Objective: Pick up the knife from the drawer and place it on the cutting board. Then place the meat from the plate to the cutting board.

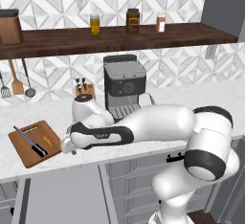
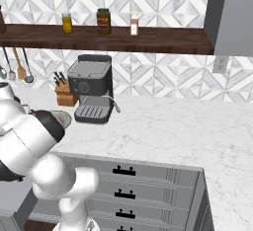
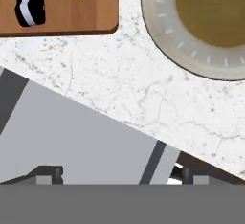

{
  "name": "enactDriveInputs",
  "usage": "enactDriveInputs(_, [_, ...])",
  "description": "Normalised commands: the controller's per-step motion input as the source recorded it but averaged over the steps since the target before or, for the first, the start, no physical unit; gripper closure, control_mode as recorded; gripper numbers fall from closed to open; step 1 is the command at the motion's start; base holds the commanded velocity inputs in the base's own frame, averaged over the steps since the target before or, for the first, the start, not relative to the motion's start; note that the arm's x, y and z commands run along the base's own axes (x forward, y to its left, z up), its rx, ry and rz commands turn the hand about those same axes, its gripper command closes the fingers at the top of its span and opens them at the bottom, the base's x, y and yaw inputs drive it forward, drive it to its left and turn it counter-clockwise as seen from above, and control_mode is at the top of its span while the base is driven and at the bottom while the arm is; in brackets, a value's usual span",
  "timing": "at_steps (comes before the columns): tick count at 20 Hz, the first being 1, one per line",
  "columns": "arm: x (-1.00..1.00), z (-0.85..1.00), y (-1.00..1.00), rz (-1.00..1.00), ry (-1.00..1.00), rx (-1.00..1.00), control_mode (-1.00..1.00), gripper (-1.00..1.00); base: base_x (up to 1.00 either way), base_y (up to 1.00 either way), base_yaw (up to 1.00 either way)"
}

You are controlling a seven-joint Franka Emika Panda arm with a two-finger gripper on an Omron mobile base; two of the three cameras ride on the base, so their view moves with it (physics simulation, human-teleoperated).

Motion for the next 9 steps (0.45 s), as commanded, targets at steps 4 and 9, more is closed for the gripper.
enactDriveInputs(4, [-0.35, 0.5, -1.0, -0.03, 0.0, 0.0, -1.0, -1.0, 0.0, 0.0, 0.0])
enactDriveInputs(9, [-0.48, 0.84, -0.99, 0.0, -0.01, 0.0, -1.0, -1.0, 0.0, 0.0, 0.0])
